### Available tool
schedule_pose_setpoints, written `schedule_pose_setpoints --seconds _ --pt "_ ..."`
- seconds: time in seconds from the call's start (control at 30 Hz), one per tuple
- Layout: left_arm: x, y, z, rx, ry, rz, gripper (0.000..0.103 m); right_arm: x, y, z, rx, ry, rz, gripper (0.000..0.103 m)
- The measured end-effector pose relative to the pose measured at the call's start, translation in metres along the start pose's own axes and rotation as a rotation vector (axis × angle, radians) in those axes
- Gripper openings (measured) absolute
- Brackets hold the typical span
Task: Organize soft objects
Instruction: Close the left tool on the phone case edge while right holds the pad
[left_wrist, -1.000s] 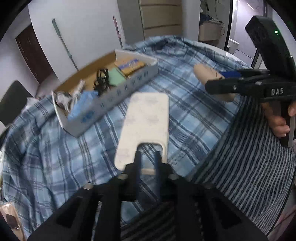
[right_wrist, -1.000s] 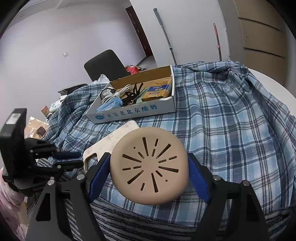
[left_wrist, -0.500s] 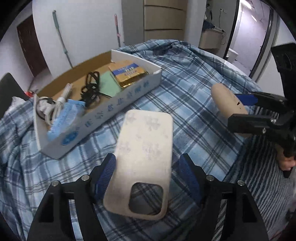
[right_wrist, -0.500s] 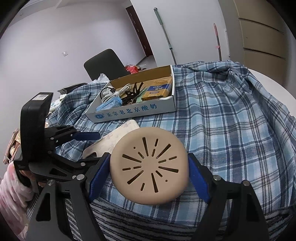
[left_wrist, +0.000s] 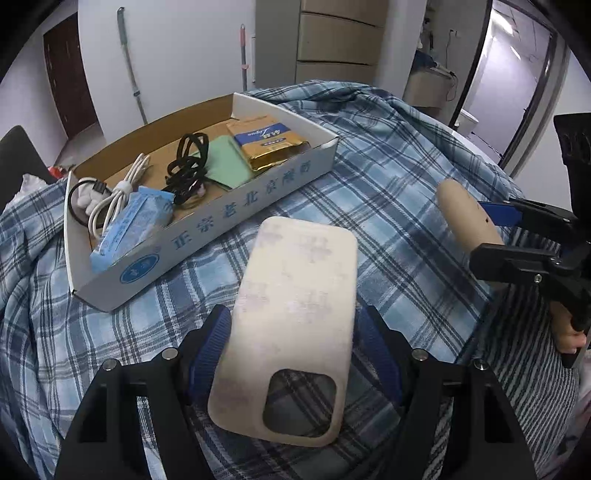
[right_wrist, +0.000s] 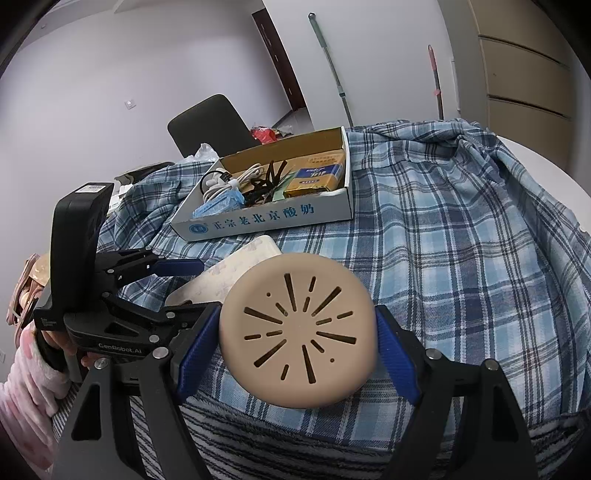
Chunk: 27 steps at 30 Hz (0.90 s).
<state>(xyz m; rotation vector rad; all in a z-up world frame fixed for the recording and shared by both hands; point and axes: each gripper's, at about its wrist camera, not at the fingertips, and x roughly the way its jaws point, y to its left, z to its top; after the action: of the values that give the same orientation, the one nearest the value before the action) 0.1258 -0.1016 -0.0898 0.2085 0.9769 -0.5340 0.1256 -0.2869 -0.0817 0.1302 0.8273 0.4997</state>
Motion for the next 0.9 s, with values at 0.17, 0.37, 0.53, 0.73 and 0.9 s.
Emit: schedule_pose_setpoints --seconds 0.17,0.37,0.53,0.73,0.9 --pt "0.006 -0.006 0.000 0.030 0.024 0.030 0.080 0.001 0.000 -0.001 0.001 0.003 -0.003 0.080" --pt "0.014 -0.005 -0.001 0.028 0.060 0.055 0.082 0.003 -0.001 -0.001 0.002 0.013 -0.001 0.080" --pt "0.014 -0.001 -0.001 0.008 0.060 0.031 0.078 0.003 -0.002 -0.001 0.006 0.012 -0.002 0.080" --pt "0.006 -0.006 -0.002 0.039 0.015 0.037 0.076 0.002 -0.001 0.000 0.004 0.010 -0.006 0.080" --pt "-0.024 -0.020 -0.009 0.096 -0.144 0.064 0.016 -0.003 0.000 0.000 0.000 -0.017 -0.014 0.080"
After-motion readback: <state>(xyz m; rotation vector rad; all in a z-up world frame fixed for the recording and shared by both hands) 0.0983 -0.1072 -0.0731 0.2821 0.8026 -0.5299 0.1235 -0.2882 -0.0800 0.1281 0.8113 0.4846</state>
